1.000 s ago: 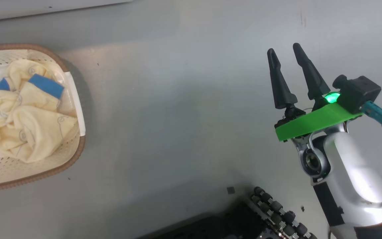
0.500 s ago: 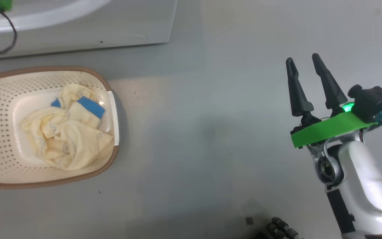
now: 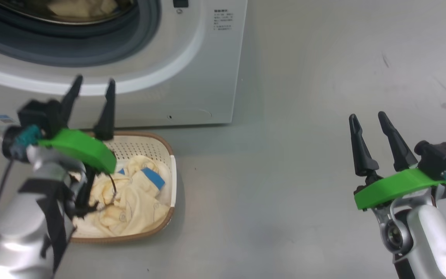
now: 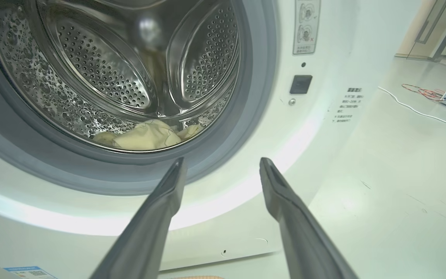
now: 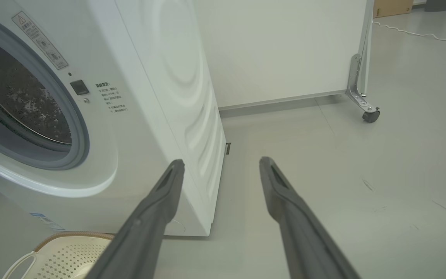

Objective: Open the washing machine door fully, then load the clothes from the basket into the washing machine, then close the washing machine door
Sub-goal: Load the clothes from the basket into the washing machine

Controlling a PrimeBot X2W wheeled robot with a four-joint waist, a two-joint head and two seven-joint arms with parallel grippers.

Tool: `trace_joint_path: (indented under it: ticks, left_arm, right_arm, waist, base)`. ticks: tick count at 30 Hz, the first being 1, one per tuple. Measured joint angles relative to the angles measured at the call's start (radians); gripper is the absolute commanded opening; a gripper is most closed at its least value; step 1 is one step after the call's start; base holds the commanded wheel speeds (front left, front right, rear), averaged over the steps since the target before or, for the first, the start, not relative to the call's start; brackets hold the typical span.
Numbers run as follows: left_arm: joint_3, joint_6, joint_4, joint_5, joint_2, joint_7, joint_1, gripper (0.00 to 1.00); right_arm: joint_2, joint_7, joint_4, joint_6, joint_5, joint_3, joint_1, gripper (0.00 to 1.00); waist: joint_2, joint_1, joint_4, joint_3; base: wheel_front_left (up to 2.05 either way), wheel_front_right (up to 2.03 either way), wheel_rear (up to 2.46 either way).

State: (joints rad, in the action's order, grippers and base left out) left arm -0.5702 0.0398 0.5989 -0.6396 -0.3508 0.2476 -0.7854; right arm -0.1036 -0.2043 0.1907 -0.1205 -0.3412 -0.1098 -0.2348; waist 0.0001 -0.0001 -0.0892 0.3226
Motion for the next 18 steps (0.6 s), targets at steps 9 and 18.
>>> trace_joint_path:
  ticks: [9,18]
  left_arm:
    - [0.023,-0.104,-0.266,0.08,0.022,0.0,0.405,1.0]
    - [0.018,-0.16,-0.417,0.156,0.024,0.0,0.613,1.0]
  right_arm:
    - [0.014,0.043,-0.065,0.0,0.011,0.009,0.115,1.0]
    - [0.037,0.069,-0.106,0.0,0.017,0.019,0.205,1.0]
  waist:
    - [0.0,-0.0001,0.064,-0.197]
    - [0.0,-0.0001,0.115,-0.357]
  base:
    - [0.0,0.0,0.0]
    - [0.0,0.0,0.0]
